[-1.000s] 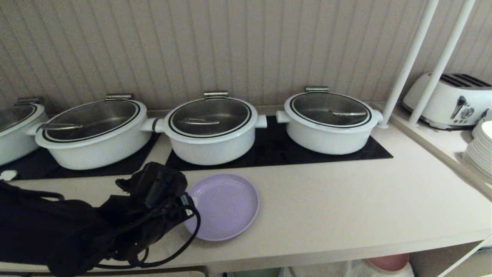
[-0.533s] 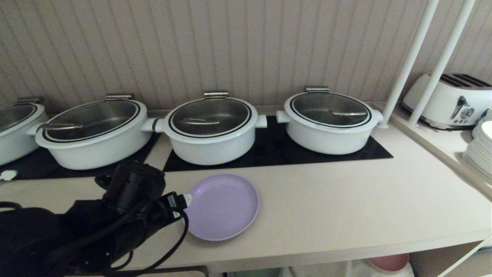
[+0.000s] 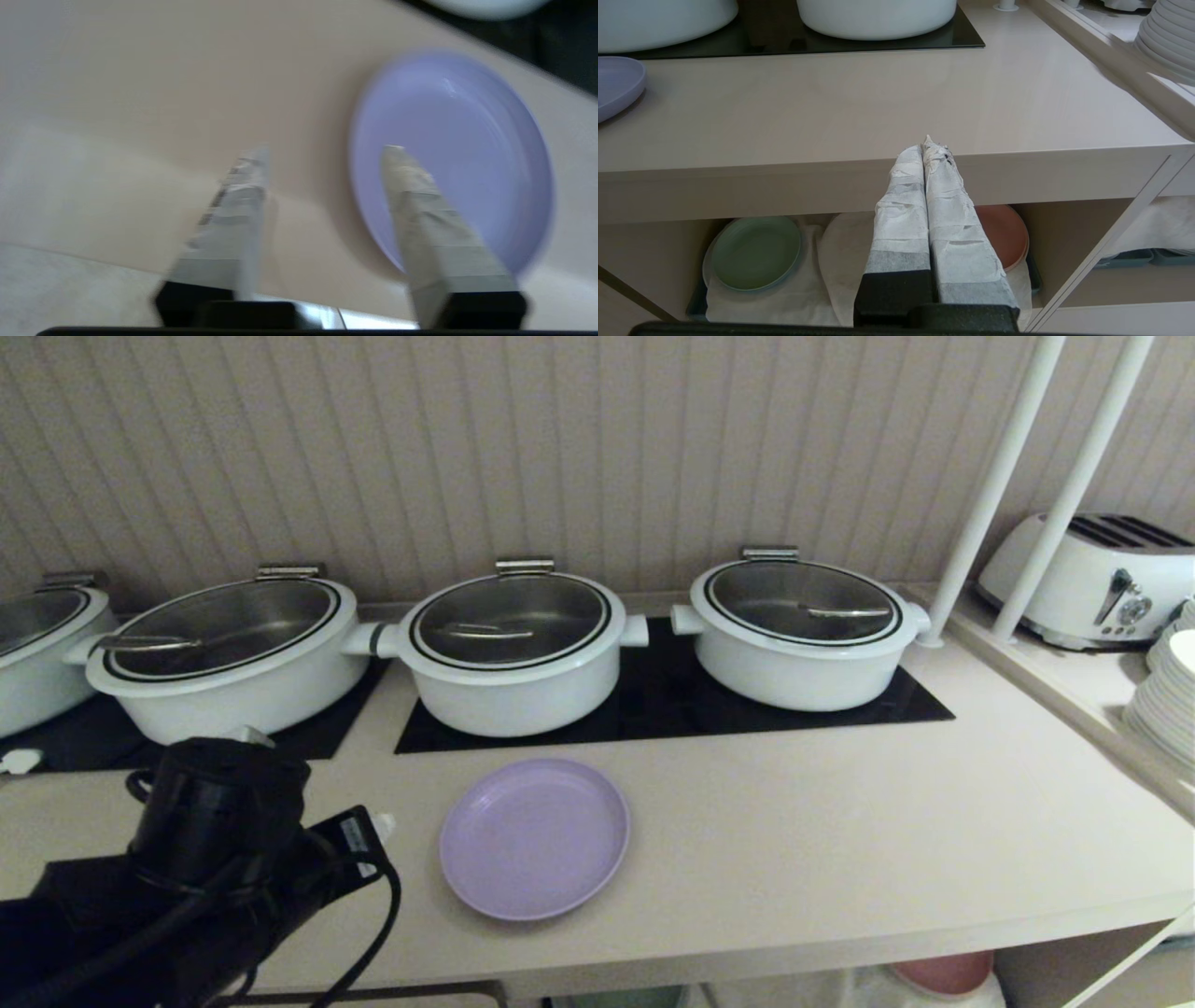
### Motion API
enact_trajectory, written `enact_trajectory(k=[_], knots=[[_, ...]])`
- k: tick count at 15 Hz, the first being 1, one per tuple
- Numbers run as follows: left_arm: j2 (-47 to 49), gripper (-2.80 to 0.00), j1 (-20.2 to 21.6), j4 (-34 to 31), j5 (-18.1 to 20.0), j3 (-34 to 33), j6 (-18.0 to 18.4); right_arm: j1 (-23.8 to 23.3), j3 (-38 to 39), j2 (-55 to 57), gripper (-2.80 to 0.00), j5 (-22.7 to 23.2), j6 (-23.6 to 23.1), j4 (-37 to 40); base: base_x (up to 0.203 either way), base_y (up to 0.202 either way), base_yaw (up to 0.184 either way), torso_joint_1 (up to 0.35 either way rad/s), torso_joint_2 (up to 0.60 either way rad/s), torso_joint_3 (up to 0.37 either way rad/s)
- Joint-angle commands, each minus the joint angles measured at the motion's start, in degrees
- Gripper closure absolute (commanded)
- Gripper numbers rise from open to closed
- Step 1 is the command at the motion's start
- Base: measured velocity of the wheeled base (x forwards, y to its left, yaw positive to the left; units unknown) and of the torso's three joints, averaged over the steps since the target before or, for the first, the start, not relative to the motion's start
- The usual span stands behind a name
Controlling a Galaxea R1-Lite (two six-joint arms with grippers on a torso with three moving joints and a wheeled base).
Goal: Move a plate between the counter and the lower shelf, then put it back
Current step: Pick up the plate
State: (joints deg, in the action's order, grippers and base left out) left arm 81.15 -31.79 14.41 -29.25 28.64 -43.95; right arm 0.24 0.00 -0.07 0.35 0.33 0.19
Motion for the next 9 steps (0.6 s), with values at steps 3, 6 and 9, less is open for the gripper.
enact_trajectory(k=[3, 6, 9], knots=[[-5.83, 0.00, 1.08, 0.40, -5.14, -1.51, 10.81, 0.02, 0.00, 0.07, 0.00, 0.01, 0.02, -0.02, 0.000, 0.000, 0.000, 0.000, 0.00, 0.000], [-10.26, 0.00, 0.70, 0.68, -5.31, -1.52, 20.57, 0.02, 0.00, 0.07, 0.00, 0.01, 0.02, -0.02, 0.000, 0.000, 0.000, 0.000, 0.00, 0.000], [-16.70, 0.00, -1.84, 0.69, -4.91, -3.25, 27.40, 0.02, 0.00, 0.07, 0.00, 0.01, 0.02, -0.02, 0.000, 0.000, 0.000, 0.000, 0.00, 0.000]])
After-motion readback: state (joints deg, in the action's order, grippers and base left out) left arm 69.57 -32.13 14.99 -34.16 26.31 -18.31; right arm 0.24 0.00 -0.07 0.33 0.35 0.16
